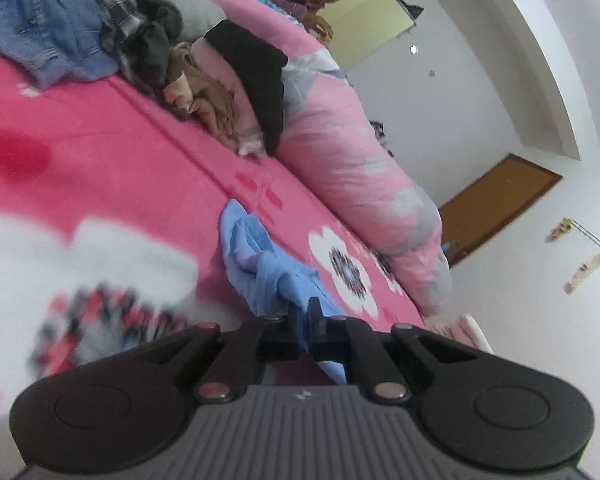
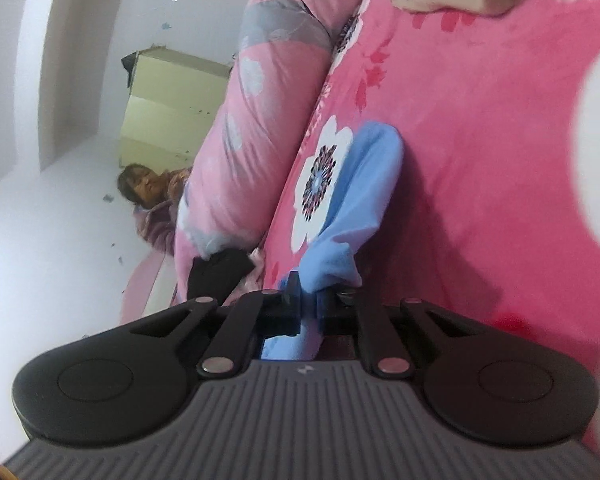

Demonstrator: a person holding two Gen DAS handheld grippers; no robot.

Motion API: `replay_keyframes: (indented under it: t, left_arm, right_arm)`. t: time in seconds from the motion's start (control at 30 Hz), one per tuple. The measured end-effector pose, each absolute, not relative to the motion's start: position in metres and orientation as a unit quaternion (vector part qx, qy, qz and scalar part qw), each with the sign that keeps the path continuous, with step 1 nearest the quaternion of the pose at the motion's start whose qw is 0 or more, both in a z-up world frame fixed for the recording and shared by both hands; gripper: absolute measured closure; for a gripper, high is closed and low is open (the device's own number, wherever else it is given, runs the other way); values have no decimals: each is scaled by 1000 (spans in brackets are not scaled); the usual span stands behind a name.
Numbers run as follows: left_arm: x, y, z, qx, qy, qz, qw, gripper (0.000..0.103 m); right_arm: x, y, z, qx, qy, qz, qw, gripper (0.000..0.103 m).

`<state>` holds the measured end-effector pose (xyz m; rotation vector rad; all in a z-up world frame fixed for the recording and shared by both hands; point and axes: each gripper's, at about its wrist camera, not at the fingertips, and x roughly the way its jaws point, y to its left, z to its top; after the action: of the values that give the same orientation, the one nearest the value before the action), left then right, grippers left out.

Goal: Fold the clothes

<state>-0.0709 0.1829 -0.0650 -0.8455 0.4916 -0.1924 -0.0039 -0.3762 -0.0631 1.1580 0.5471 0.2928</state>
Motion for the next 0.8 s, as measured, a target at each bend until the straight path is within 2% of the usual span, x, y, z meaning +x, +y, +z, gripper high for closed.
replay_keyframes:
  t: [0.13, 0.17, 0.2, 0.23, 0.3, 0.33, 0.4, 0.43, 0.47, 0.5, 0.57, 0.6, 0.7, 0.8]
  left_arm:
    - [-111, 176, -80, -369, 276, -98, 882, 98]
    - [-117, 175, -86, -351, 289, -96, 885, 92]
    - [-121, 175, -90, -336, 299, -76, 890, 81]
    - [-124, 176, -90, -333, 294, -68, 893, 75]
    - [-130, 179, -85, -320, 275, -54, 905, 49]
    - [-132, 179, -78, -301, 265, -46, 915, 42]
    - [-131, 174, -63, -245, 255, -28, 935, 19]
    - [-126, 170, -57, -219, 258, -22, 941, 14]
    - [-120, 167, -51, -193, 260, -16, 946, 6]
    - [-117, 164, -47, -185, 263, -6, 947, 0]
    - [-111, 158, -38, -169, 267, 14, 949, 0]
    - [-109, 157, -35, -173, 269, 25, 947, 0]
    - [-104, 151, -28, -174, 272, 52, 945, 0]
    - [-101, 146, -28, -162, 267, 69, 947, 0]
  right_arm:
    - [-56, -392, -72, 522, 278, 123, 797, 97]
    - [-60, -395, -78, 515, 293, 115, 797, 94]
    - [-63, -398, -84, 503, 312, 95, 800, 93]
    - [-65, -400, -84, 481, 326, 68, 811, 92]
    - [-68, -398, -73, 433, 328, 41, 839, 88]
    - [-70, -397, -68, 409, 328, 27, 851, 82]
    - [-73, -389, -47, 343, 306, 8, 888, 62]
    - [-74, -381, -34, 297, 288, -5, 910, 43]
    - [-75, -368, -21, 237, 268, -24, 933, 29]
    - [-75, -354, -10, 178, 247, -42, 952, 24]
    - [-80, -334, 4, 94, 200, -55, 974, 7]
    - [-83, -325, 10, 59, 176, -58, 981, 3]
    - [-79, -303, 19, 14, 123, -57, 991, 1]
    - [-70, -289, 23, 14, 118, -44, 992, 1]
